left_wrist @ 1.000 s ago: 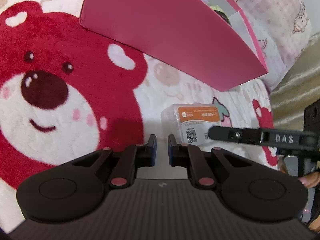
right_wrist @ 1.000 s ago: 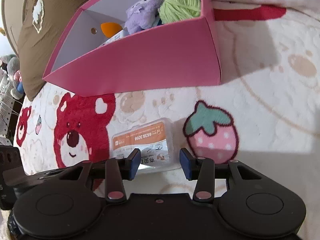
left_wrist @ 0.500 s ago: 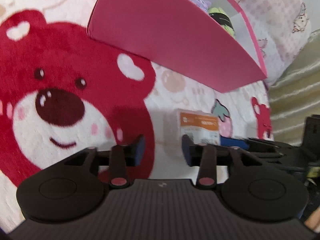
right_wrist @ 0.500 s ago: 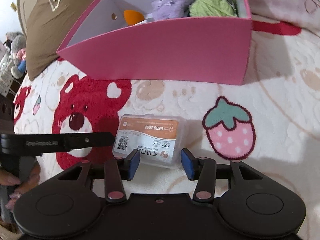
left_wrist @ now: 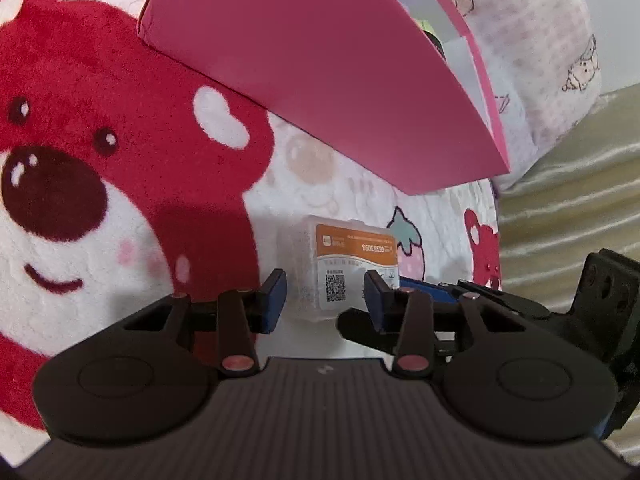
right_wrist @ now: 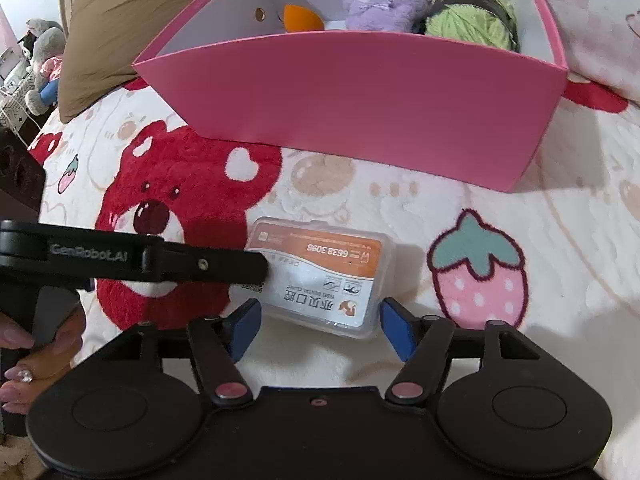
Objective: Organize objects
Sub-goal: 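Position the right tool fingers around the clear plastic case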
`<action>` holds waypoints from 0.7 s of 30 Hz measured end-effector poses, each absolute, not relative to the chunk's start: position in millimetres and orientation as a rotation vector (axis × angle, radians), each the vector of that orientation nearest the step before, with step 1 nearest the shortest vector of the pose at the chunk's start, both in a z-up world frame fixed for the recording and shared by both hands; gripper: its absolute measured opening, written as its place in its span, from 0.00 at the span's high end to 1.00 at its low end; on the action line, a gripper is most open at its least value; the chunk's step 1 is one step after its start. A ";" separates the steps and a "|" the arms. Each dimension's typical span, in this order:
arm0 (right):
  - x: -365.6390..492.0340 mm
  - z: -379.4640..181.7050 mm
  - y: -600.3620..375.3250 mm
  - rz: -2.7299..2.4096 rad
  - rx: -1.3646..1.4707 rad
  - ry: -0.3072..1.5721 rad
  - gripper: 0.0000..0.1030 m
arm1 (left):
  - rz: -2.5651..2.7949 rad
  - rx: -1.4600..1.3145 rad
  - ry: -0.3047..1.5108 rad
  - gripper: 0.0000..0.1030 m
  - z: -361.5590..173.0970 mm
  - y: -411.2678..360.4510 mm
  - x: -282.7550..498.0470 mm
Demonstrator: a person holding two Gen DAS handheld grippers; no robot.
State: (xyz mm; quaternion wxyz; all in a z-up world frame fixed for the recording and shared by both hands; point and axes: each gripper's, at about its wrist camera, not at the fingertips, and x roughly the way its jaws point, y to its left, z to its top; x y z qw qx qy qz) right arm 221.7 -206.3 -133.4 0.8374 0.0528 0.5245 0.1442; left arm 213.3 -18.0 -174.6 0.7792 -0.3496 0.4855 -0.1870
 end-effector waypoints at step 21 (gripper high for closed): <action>240.4 -145.4 -200.7 0.287 0.164 1.124 0.08 | -0.337 -0.812 0.999 0.60 -185.0 -17.9 221.1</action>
